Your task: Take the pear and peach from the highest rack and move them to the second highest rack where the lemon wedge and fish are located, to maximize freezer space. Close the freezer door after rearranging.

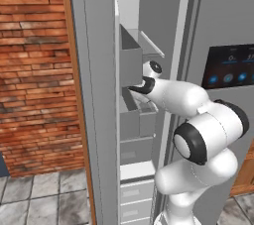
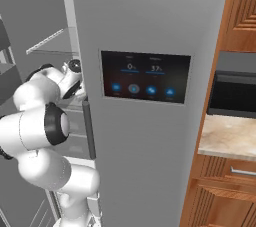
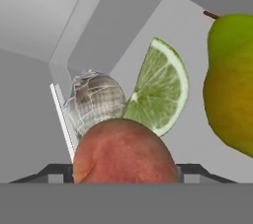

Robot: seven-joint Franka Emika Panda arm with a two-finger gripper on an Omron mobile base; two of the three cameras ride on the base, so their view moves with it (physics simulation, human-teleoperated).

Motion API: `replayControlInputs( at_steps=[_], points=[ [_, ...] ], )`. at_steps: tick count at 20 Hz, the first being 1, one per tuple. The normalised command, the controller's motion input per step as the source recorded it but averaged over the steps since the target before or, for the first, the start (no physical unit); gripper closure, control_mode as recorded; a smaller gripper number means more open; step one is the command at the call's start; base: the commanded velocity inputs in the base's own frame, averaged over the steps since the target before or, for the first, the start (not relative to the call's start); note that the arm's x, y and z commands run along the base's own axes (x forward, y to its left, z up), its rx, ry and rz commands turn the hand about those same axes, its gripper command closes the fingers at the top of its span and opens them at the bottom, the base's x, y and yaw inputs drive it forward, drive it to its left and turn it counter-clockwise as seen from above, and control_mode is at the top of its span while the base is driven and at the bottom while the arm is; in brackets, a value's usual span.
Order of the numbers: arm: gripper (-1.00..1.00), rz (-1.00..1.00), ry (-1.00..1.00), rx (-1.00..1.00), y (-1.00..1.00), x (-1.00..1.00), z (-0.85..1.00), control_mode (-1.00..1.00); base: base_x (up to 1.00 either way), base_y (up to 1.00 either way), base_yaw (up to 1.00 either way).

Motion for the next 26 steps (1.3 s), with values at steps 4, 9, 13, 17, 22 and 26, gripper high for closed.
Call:
replayControlInputs(
  at_steps=[4, 9, 13, 17, 22, 26],
  points=[
    [-1.00, -0.02, 0.00, 0.00, -0.29, -0.52, 0.00, -1.00, 0.00, 0.00, 0.00],
    [-1.00, -0.01, -0.03, 0.00, -0.29, -0.61, 0.04, -1.00, 0.00, 0.00, 0.00],
    [-1.00, 0.00, -0.04, 0.00, -0.17, -0.83, 0.33, -1.00, 0.00, 0.00, 0.00],
    [-1.00, 0.00, -0.01, 0.00, -0.39, -0.92, 0.60, -1.00, 0.00, 0.00, 0.00],
    [-1.00, 0.00, 0.00, 0.00, -0.33, -0.83, 0.70, -1.00, 0.00, 0.00, 0.00],
    [-1.00, 0.00, 0.02, -0.11, -0.09, -0.61, 0.87, -1.00, 0.00, 0.00, 0.00]
  ],
)
